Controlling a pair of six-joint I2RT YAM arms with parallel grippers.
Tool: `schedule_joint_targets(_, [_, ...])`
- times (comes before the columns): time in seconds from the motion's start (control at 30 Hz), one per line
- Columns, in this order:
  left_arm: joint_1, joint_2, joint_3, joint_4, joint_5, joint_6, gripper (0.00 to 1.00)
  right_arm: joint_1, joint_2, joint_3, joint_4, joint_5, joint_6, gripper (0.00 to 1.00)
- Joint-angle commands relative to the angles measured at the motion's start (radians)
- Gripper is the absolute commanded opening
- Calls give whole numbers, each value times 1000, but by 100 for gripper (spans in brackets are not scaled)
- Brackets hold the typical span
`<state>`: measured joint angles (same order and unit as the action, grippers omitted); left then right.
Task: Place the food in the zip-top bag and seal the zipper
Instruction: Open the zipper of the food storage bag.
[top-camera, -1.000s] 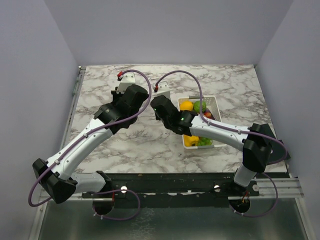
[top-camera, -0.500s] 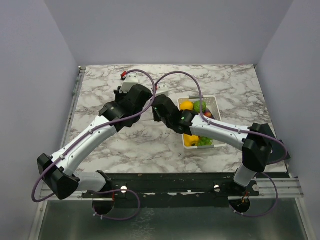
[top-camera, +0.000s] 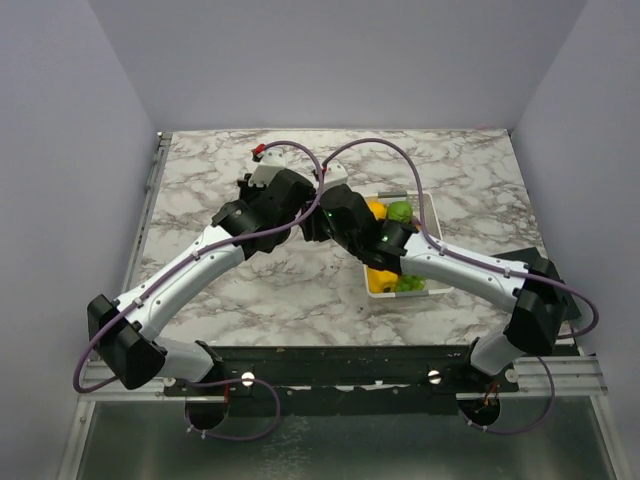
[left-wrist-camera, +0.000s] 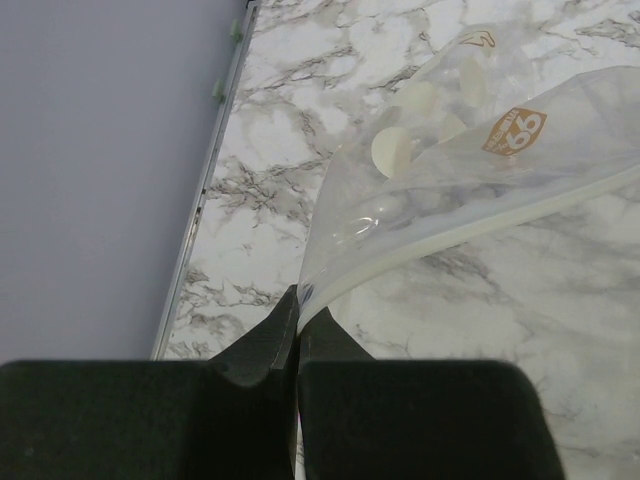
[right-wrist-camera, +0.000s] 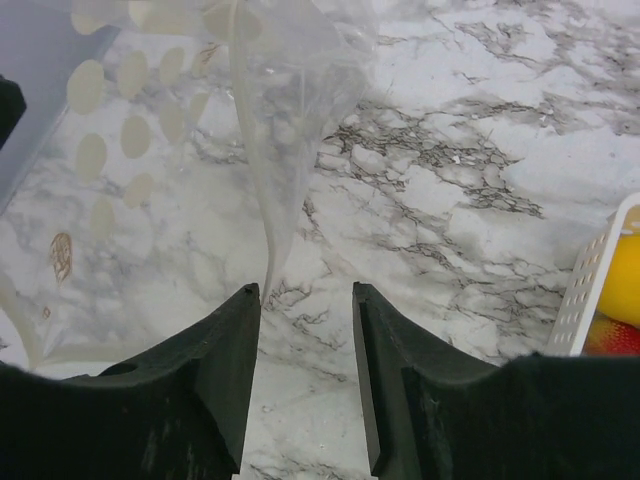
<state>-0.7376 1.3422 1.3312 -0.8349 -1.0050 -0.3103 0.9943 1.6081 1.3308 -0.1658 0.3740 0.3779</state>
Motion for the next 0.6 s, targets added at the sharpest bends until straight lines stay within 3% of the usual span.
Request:
schedule_joint_targets(0.0, [-5, 17, 0, 15, -40, -1, 0, -5, -87, -53, 38, -33, 16, 50])
schedule_joint_targets(0.23, [-7, 25, -20, 28, -33, 0, 0, -4, -204, -144, 31, -40, 20, 56])
schedule_joint_targets(0.57, [-8, 35, -66, 66, 22, 3, 0, -4, -388, -232, -146, 34, -32, 65])
